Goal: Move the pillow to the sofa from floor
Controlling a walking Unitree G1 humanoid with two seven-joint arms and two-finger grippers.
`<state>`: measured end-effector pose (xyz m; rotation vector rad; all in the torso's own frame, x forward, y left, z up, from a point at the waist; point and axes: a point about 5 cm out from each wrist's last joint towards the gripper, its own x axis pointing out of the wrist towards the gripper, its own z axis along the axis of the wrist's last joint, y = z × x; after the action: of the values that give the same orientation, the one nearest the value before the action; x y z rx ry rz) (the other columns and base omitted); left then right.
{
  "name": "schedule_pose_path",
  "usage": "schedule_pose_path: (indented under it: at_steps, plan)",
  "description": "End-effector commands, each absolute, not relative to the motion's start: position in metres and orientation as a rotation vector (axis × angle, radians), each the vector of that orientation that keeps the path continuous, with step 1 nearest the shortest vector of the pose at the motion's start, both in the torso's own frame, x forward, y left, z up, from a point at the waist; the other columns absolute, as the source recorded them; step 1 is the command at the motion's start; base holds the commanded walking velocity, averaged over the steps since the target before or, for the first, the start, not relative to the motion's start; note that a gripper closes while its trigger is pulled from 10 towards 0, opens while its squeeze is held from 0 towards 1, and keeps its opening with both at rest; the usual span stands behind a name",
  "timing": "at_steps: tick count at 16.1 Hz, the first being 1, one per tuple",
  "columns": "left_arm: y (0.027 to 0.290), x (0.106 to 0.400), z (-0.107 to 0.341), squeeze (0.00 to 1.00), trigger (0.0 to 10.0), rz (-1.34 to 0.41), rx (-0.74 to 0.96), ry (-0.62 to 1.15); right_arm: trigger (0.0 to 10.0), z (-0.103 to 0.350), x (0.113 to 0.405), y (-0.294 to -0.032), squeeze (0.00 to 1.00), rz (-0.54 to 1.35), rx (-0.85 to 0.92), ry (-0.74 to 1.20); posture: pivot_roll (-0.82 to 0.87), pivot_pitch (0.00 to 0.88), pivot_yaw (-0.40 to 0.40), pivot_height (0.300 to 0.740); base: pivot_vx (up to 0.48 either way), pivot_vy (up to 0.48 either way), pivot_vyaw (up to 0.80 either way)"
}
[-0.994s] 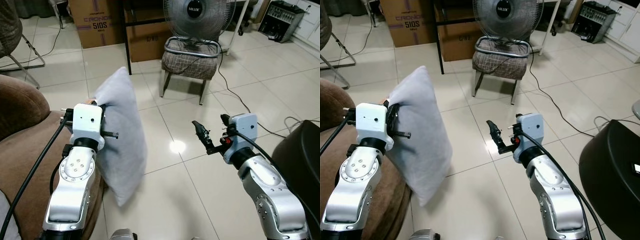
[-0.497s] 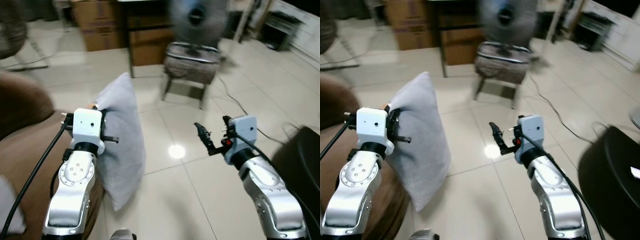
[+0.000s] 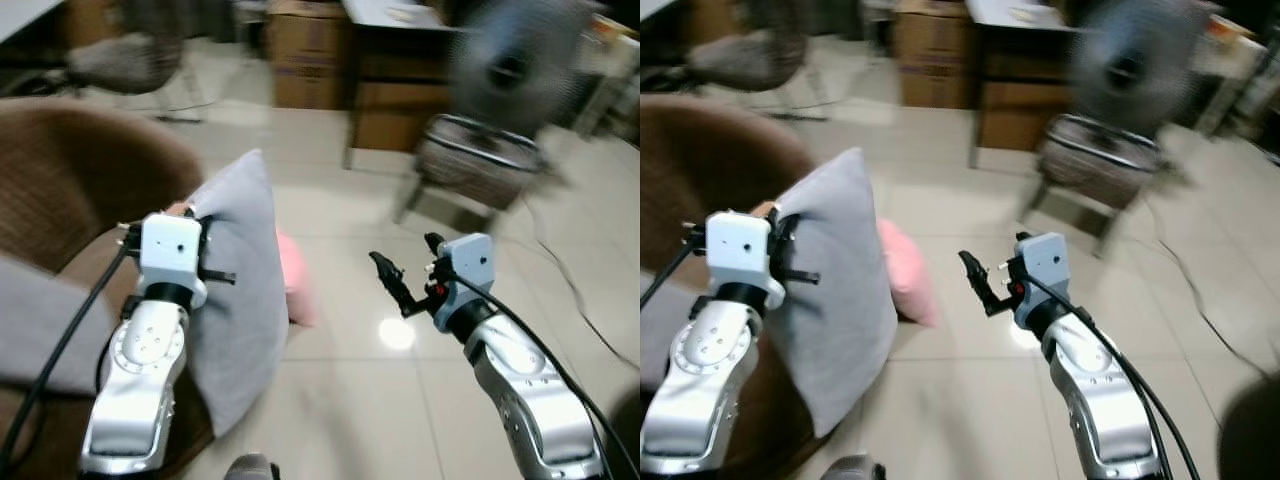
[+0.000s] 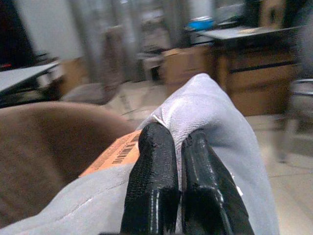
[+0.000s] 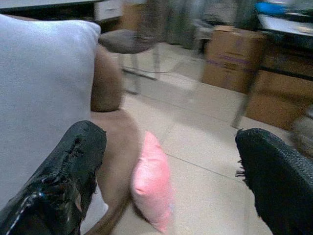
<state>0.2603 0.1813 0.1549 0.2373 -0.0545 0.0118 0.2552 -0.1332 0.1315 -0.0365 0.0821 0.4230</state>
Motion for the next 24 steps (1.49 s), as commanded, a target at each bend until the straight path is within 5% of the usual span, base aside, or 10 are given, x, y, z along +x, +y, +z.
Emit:
schedule_pose_path:
  at_steps: [1,9,24]
  plan:
    - [0.176,0.26,0.168,0.0,10.0,-0.001,0.235,-0.125,10.0,0.132,0.255,-0.136,0.0,0.42,-0.05,0.076,0.07,0.0,-0.021,0.74,0.345,0.0,0.73]
    - [0.177,0.261,0.168,0.0,10.0,0.008,0.243,-0.112,10.0,0.13,0.258,-0.135,0.0,0.445,-0.05,0.084,0.08,0.0,-0.032,0.74,0.346,0.0,0.71]
    - [0.158,0.277,0.164,0.0,10.0,-0.109,0.238,-0.065,10.0,0.127,0.258,-0.153,0.0,0.355,-0.013,0.091,0.07,0.0,-0.009,0.74,0.274,0.0,0.27]
